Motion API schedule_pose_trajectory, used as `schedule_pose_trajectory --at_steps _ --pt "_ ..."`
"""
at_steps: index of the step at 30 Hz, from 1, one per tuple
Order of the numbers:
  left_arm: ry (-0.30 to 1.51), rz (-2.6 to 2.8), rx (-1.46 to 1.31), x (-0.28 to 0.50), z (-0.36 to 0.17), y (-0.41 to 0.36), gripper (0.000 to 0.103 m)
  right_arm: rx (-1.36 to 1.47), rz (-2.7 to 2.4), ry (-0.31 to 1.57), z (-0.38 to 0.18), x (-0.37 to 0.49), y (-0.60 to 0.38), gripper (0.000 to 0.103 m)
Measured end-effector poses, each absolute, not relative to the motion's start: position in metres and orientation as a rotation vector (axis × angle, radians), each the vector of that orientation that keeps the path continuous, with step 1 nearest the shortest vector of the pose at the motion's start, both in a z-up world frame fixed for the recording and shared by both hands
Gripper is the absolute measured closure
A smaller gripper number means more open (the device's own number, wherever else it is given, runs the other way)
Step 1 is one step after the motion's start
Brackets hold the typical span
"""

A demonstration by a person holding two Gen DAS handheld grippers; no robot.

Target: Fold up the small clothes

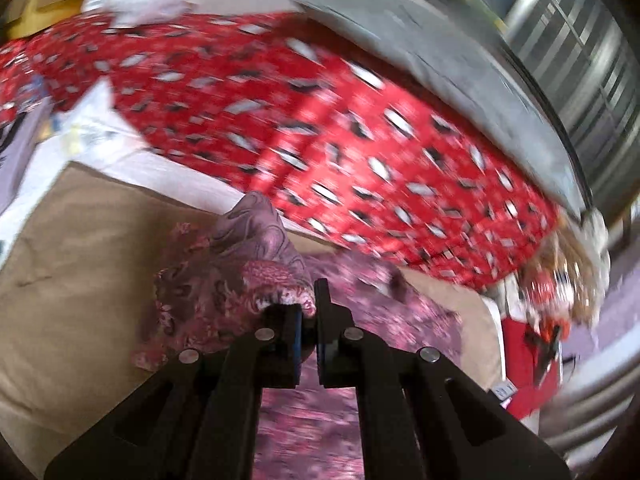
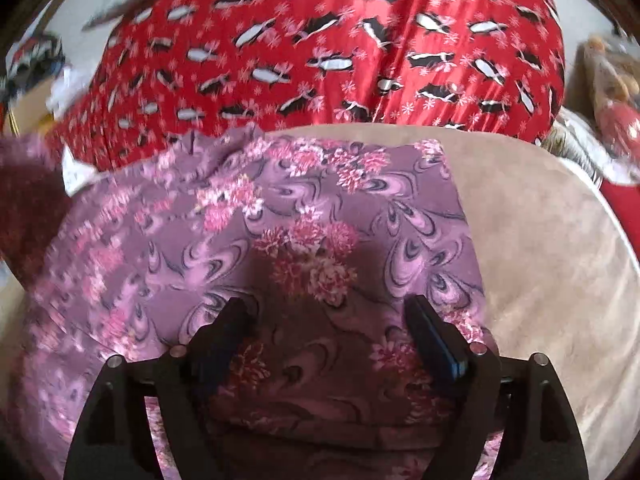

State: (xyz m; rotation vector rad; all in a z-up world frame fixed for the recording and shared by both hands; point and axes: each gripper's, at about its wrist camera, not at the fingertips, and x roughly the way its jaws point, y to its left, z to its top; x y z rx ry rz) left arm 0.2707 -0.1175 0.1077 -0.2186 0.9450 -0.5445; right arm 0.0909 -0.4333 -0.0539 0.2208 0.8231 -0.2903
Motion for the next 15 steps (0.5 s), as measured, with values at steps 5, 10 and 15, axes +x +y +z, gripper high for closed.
schedule_pose_trajectory --at_steps 5,10,15 --pt "1.085 -0.615 -0.161 0.246 0.054 -0.186 0.099 0.208 -0.28 0.821 -0.055 0.094 -0.431 0.012" --pt "1.292 -0.567 -0.013 0.227 -0.034 -0.228 0.097 0.222 -0.266 0.812 -0.057 0.087 -0.433 0.01" --pt "1.268 -0.63 -0.067 0.217 -0.015 -0.202 0.089 0.226 -0.252 0.827 -0.057 0.09 -0.434 0.008"
